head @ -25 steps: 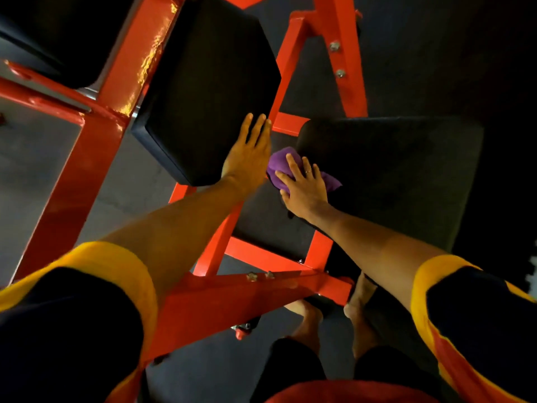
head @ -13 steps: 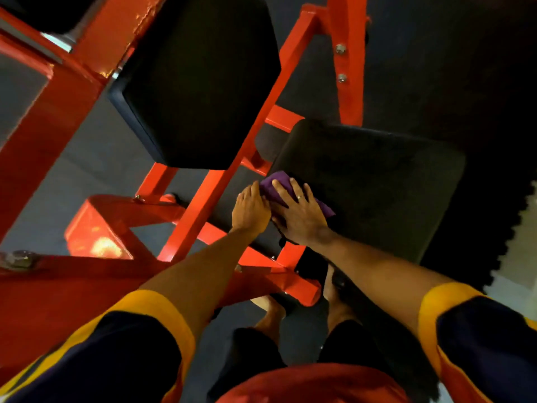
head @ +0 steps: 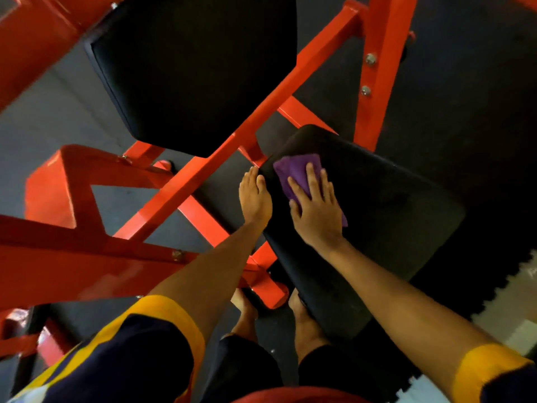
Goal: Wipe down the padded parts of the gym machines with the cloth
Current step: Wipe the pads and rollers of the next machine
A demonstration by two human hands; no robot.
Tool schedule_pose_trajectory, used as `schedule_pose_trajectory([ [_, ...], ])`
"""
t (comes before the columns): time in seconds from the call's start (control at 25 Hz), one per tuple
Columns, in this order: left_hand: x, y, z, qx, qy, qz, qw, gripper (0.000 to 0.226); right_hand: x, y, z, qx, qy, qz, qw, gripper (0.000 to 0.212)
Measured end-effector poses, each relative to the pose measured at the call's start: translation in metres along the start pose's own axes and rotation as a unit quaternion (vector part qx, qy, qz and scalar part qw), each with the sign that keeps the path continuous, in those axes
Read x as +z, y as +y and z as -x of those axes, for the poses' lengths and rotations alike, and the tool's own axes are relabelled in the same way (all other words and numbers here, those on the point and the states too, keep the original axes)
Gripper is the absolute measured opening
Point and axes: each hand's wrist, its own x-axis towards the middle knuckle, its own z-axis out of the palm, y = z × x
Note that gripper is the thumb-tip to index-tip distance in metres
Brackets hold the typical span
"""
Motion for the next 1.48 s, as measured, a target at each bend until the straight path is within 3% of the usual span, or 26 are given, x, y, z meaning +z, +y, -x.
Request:
schedule_pose_trajectory([
  [0.12, 0.012, -0.008, 0.001, 0.034, 0.043, -0.040, 0.998, 0.056, 0.013, -0.006, -0.001, -0.092, -0.034, 0.028, 0.995, 0.057],
  [0.28, 0.027, -0.017, 0.000, 0.076, 0.098, -0.145, 0.982, 0.075, 0.012, -0.004, -0.079, -0.113, -0.093, 0.063, 0.987, 0.056],
  [0.4, 0.031, -0.020, 0.001, 0.079, 0.108, -0.191, 0.972, 0.073, 0.009, 0.001, -0.104, -0.100, -0.136, 0.067, 0.983, 0.060],
  [0.64, 0.033, -0.019, 0.007, 0.082, 0.122, -0.201, 0.968, 0.067, -0.008, 0.034, -0.023, -0.120, -0.048, 0.053, 0.990, 0.056],
  [0.76, 0.036, -0.021, 0.008, 0.082, 0.134, -0.209, 0.965, 0.066, -0.012, 0.039, -0.019, -0.125, -0.069, 0.059, 0.988, 0.059],
  [0.88, 0.035, -0.024, 0.008, 0.094, 0.141, -0.211, 0.963, 0.066, -0.001, 0.002, -0.074, -0.107, -0.121, 0.075, 0.984, 0.063],
  [1.0, 0.033, -0.024, 0.010, 0.086, 0.121, -0.203, 0.968, 0.069, 0.010, -0.016, -0.124, -0.182, -0.194, 0.104, 0.958, 0.055],
  [1.08, 0.032, -0.021, 0.010, 0.088, 0.128, -0.211, 0.965, 0.069, 0.008, -0.004, -0.148, -0.219, -0.176, 0.108, 0.954, 0.053],
  [1.16, 0.032, -0.019, 0.009, 0.089, 0.127, -0.213, 0.965, 0.067, 0.003, 0.001, -0.168, -0.153, -0.133, 0.096, 0.974, 0.063],
  [1.24, 0.033, -0.019, 0.009, 0.092, 0.128, -0.215, 0.964, 0.066, 0.002, -0.013, -0.172, -0.073, -0.132, 0.091, 0.984, 0.061],
  [1.4, 0.034, -0.025, 0.009, 0.107, 0.137, -0.223, 0.959, 0.064, 0.009, -0.022, -0.148, -0.202, -0.138, 0.101, 0.964, 0.049],
  [1.48, 0.033, -0.024, 0.009, 0.103, 0.134, -0.220, 0.961, 0.063, 0.008, -0.008, -0.161, -0.153, -0.111, 0.108, 0.976, 0.052],
])
